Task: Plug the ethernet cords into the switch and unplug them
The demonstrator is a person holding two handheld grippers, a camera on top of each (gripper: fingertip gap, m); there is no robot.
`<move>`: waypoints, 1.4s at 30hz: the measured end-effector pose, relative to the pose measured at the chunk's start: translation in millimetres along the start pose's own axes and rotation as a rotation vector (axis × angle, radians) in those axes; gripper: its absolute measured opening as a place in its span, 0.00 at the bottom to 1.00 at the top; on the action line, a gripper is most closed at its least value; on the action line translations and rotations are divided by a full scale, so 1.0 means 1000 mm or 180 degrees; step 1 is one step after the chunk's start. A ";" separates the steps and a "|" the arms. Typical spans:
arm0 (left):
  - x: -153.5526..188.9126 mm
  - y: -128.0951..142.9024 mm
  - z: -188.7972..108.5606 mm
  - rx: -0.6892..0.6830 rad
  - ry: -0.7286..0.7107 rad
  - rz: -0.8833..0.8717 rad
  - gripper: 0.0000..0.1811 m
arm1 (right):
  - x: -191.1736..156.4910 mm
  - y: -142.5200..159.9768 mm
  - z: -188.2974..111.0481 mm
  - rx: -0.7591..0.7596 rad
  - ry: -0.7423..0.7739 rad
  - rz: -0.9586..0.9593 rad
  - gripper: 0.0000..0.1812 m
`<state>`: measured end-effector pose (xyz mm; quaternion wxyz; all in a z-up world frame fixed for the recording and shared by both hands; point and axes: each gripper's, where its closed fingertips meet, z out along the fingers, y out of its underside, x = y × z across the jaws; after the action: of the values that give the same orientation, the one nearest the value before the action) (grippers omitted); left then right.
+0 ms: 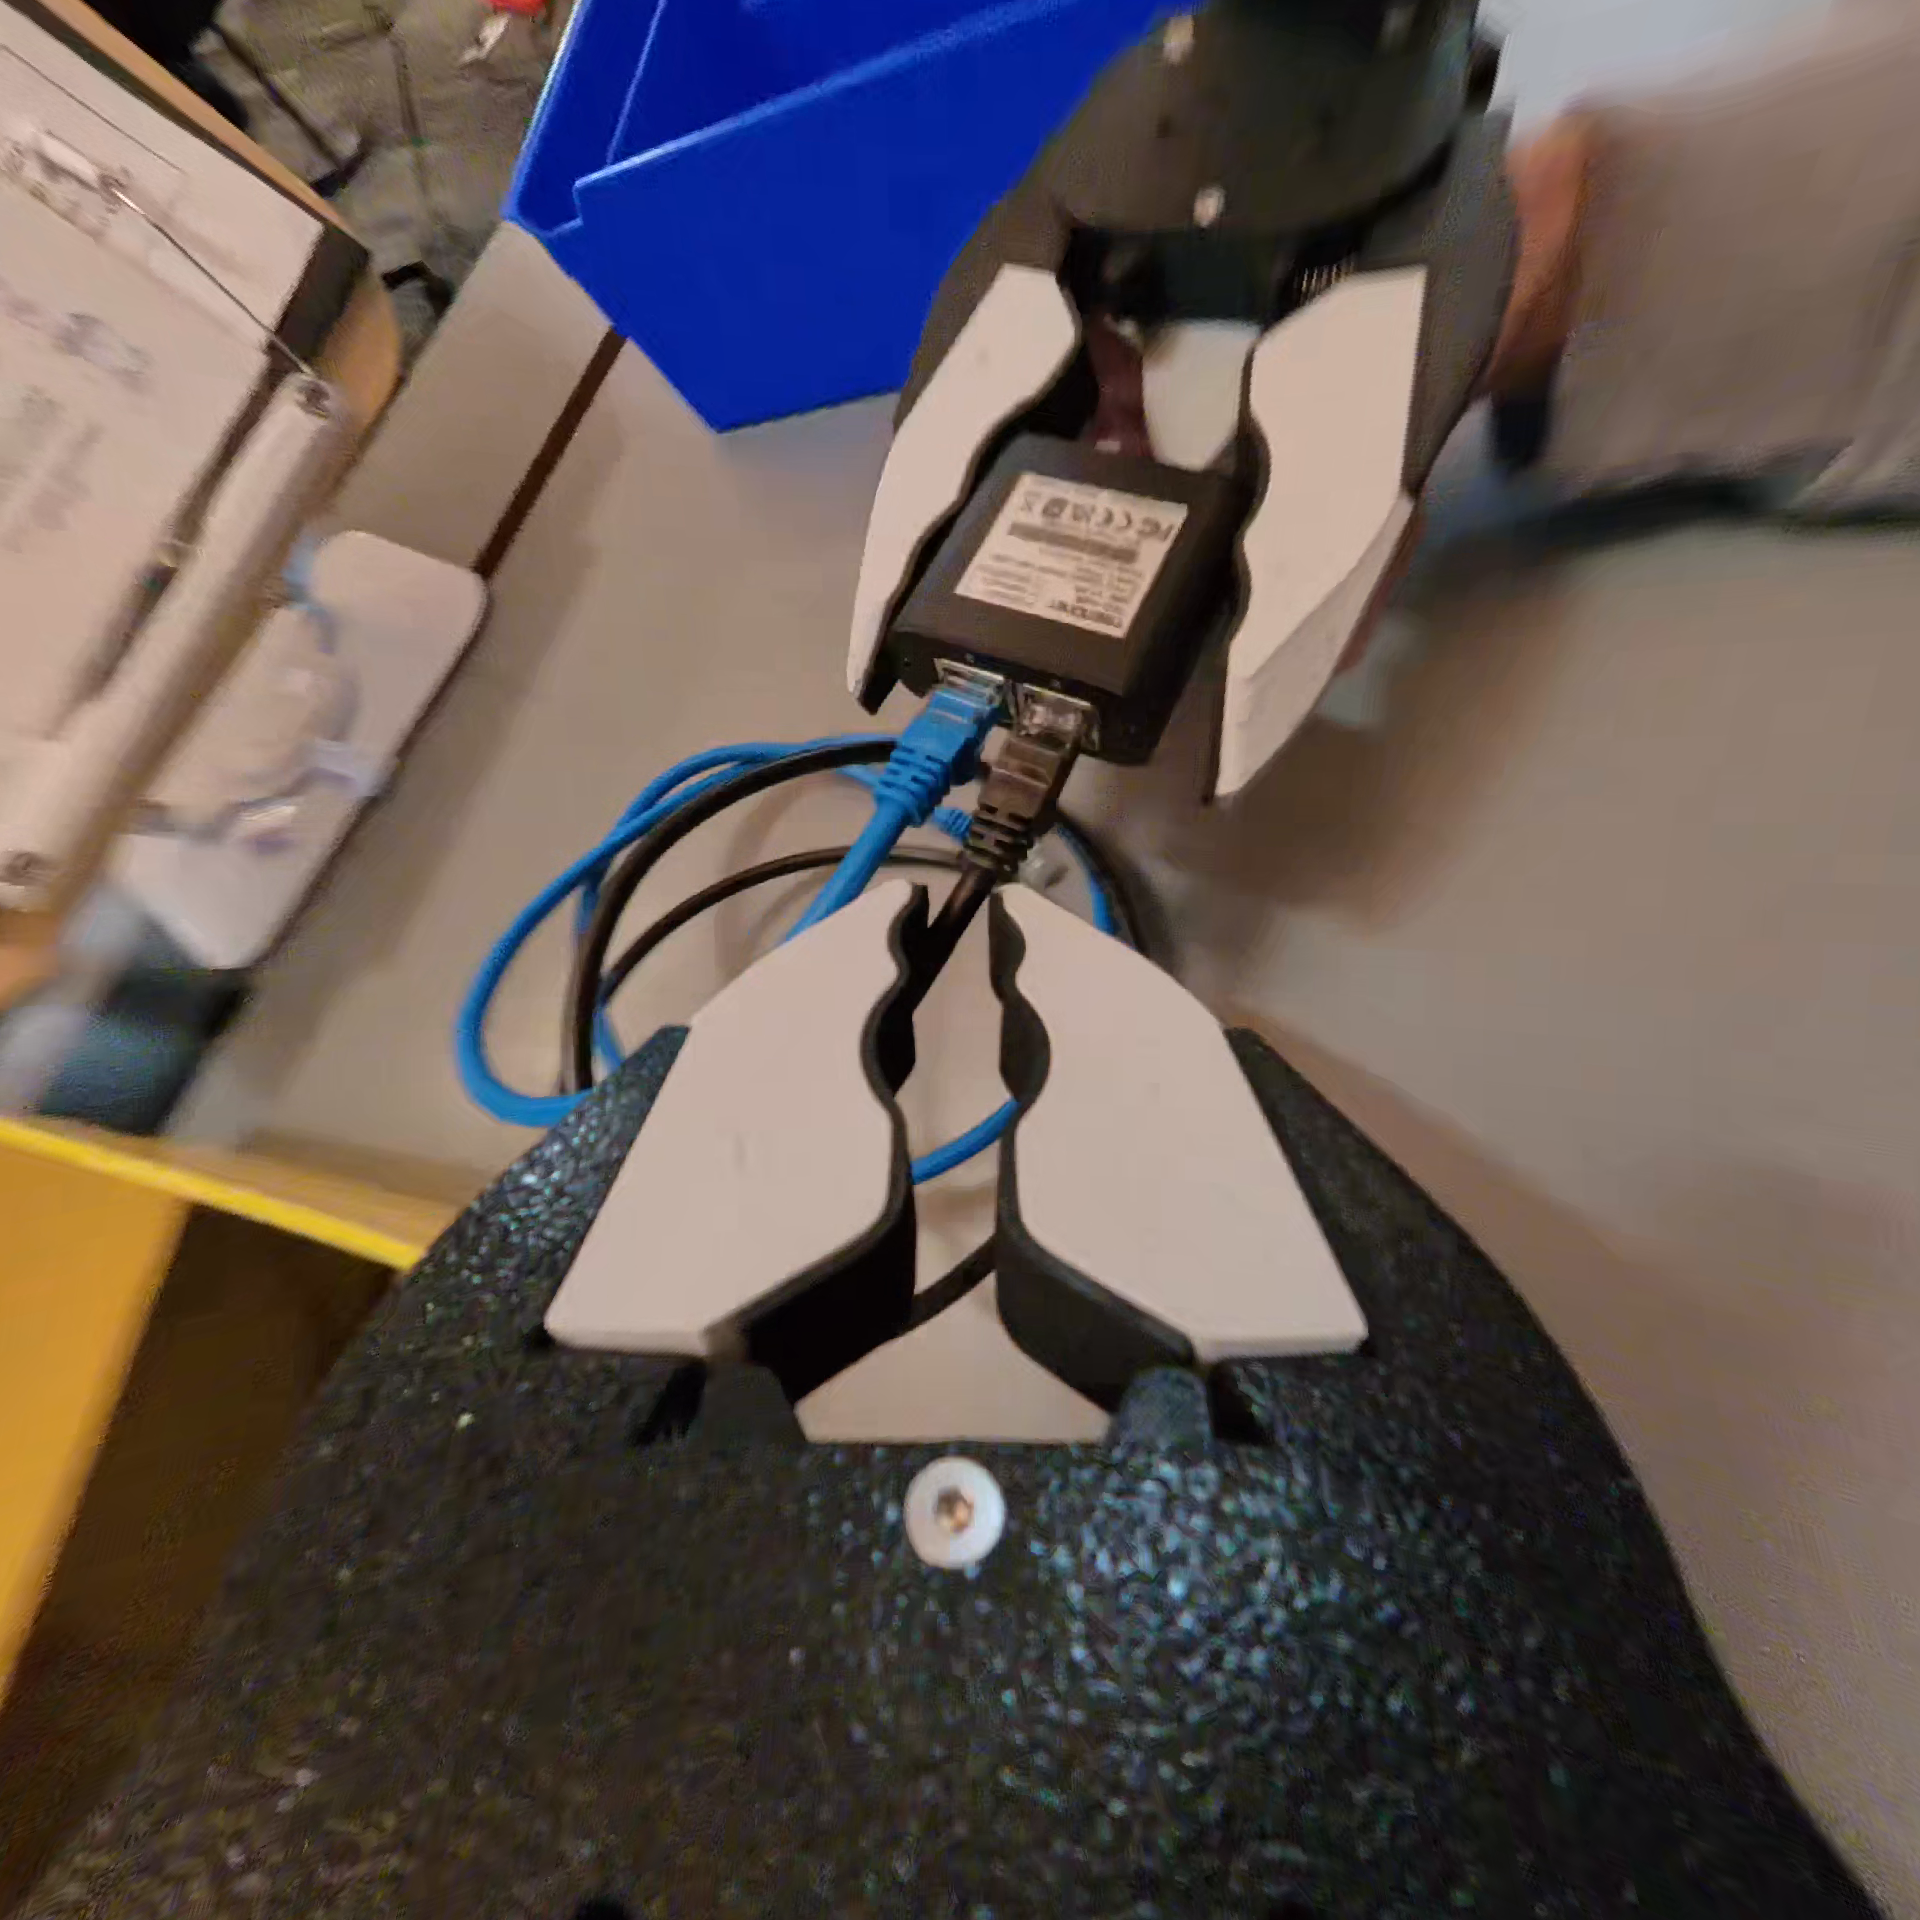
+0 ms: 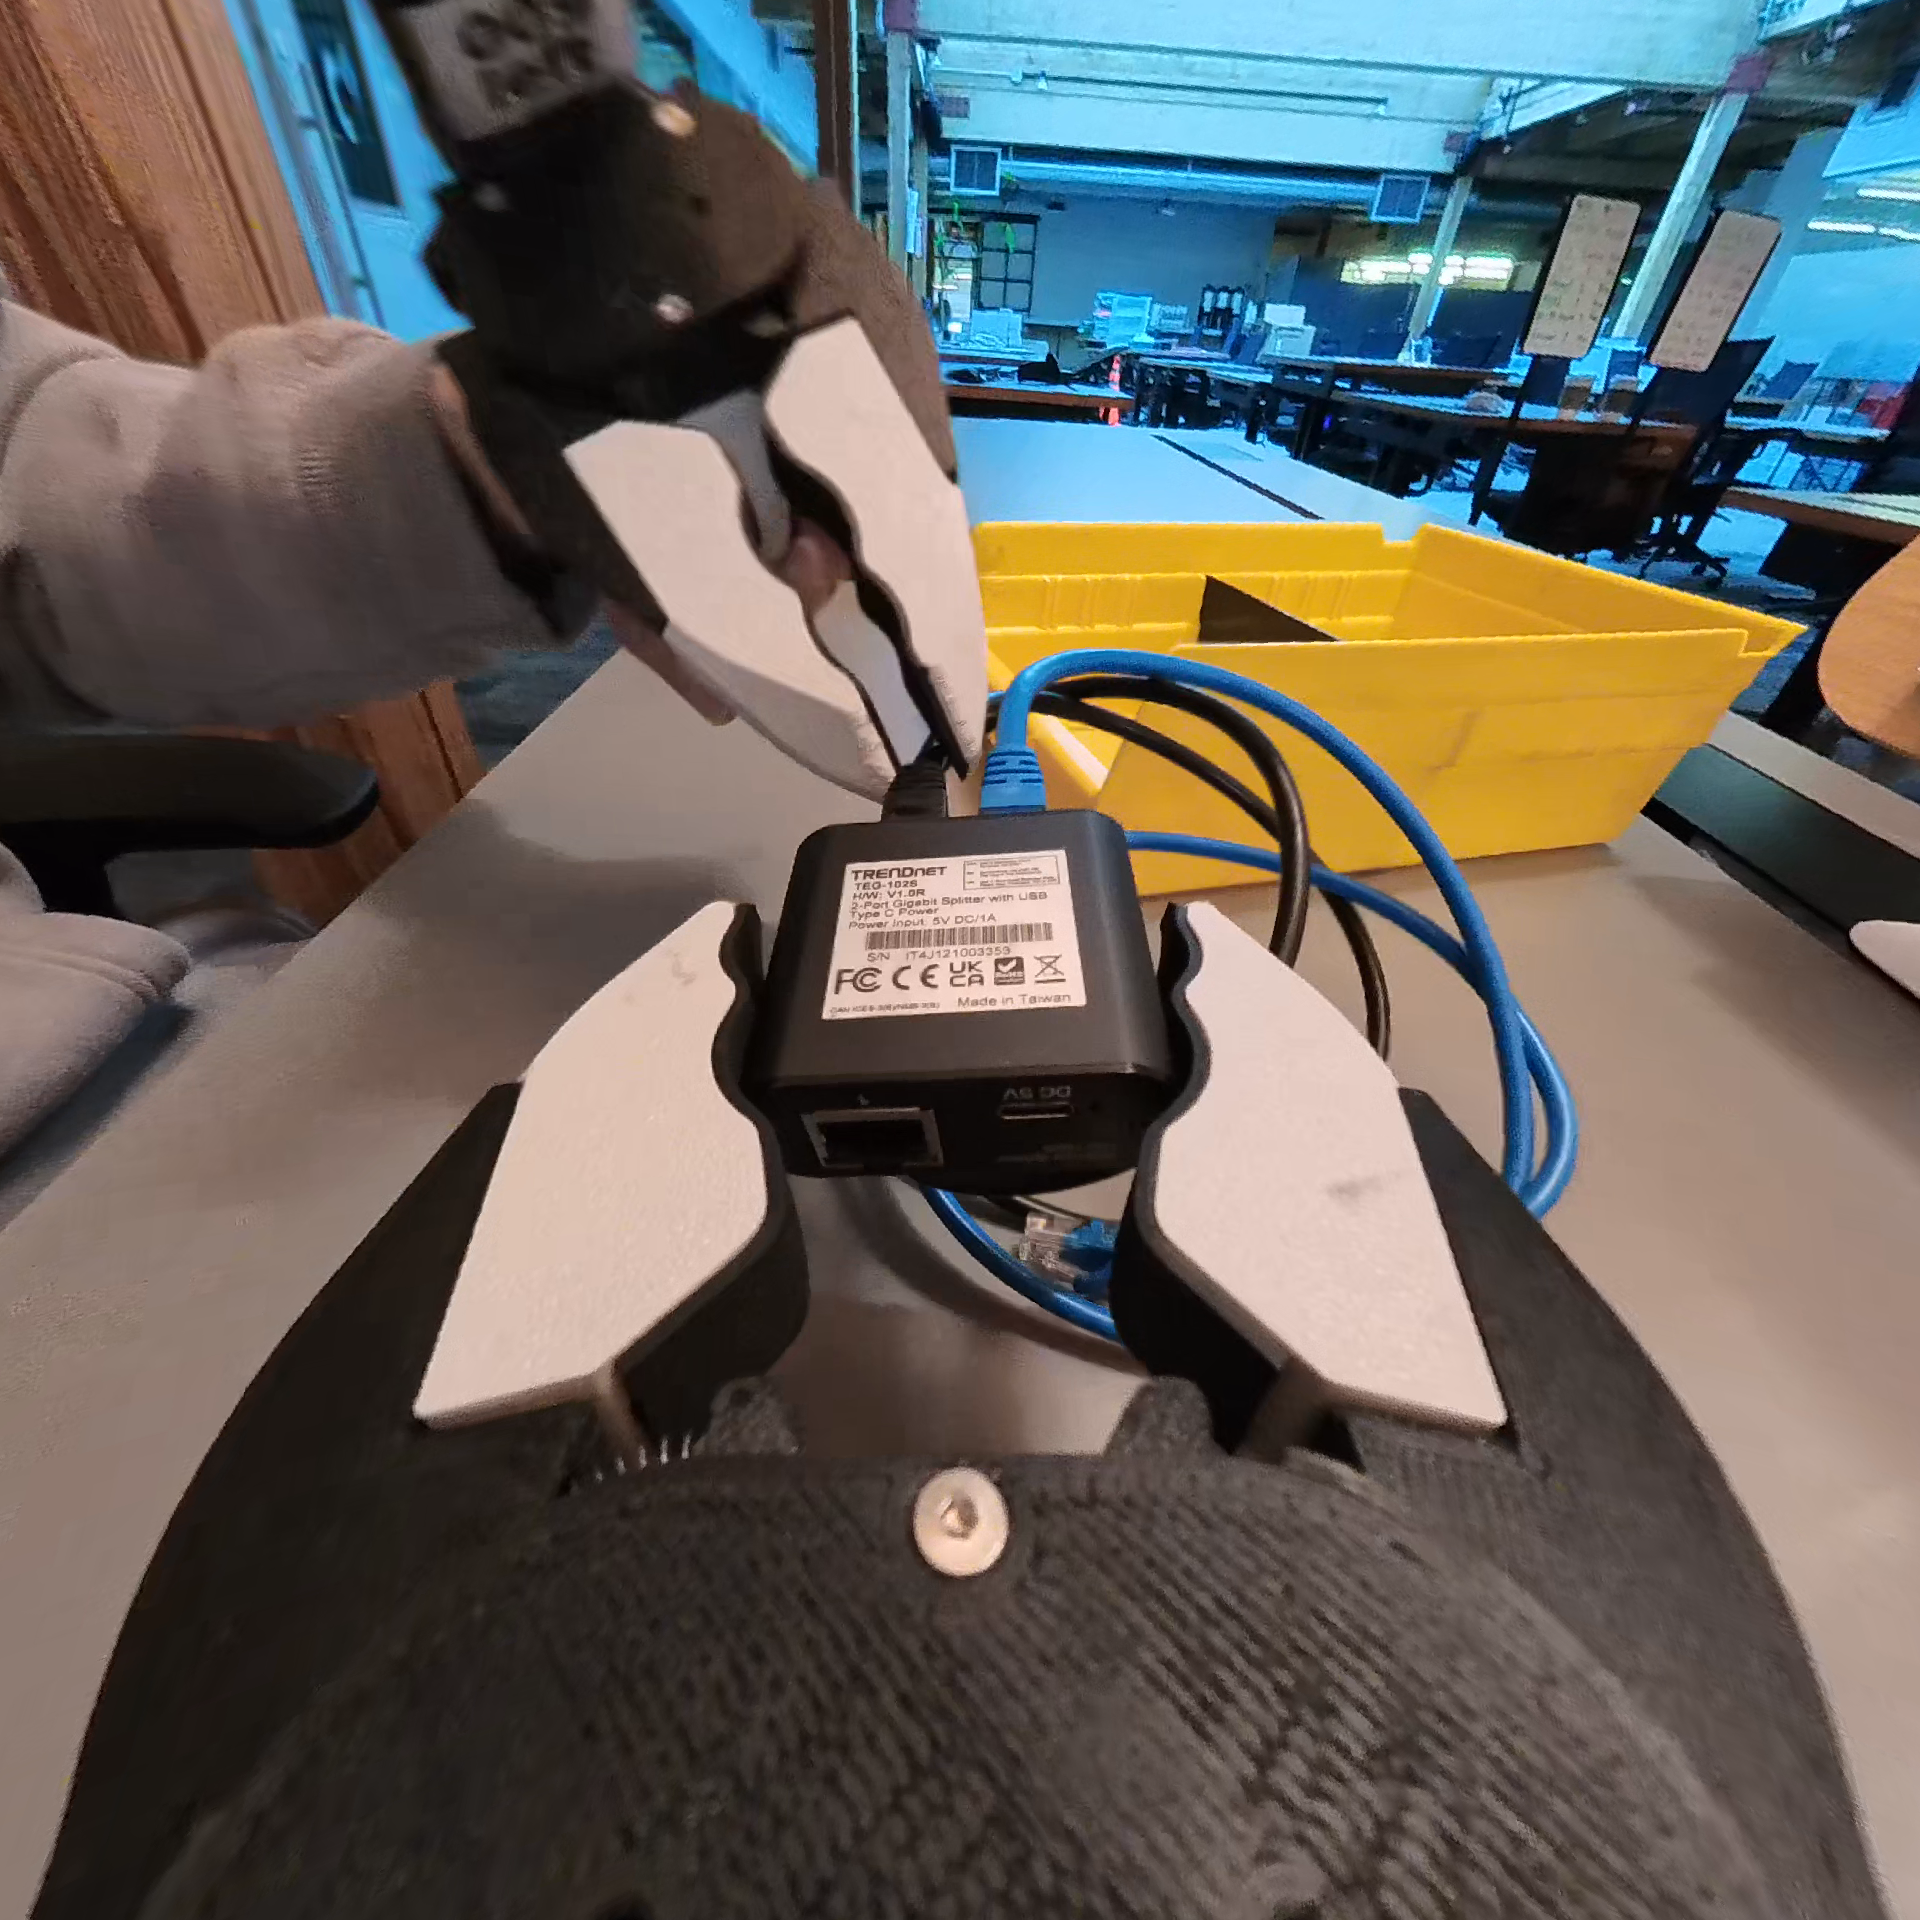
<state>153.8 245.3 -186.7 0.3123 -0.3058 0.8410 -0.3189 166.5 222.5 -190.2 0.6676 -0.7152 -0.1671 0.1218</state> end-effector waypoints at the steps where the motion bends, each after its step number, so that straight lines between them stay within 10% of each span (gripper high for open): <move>1: 0.001 0.000 -0.001 0.0141 0.0181 -0.0216 0.06 | -0.001 0.000 0.000 -0.0001 -0.0017 -0.0006 0.41; 8: 0.012 0.003 -0.001 0.0429 0.0811 -0.0414 0.09 | -0.004 0.001 0.001 -0.0026 -0.0079 -0.0029 0.41; 28: 0.003 -0.006 0.006 0.0681 0.0363 -0.0347 0.03 | 0.003 -0.001 0.000 0.0034 -0.0001 0.0076 0.41; 35: -0.036 -0.001 -0.026 0.1264 -0.0748 -0.2122 0.15 | 0.034 -0.014 -0.012 0.0425 0.0772 0.0070 0.41; 42: 0.006 -0.021 0.007 0.2114 0.1309 -0.4555 0.26 | 0.029 -0.010 0.001 0.0234 0.0902 -0.0381 0.41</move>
<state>161.4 225.9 -178.1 -0.0533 -0.5958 0.3442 -0.7237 191.5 236.0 -178.7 0.7163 -0.6891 -0.1090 -0.0143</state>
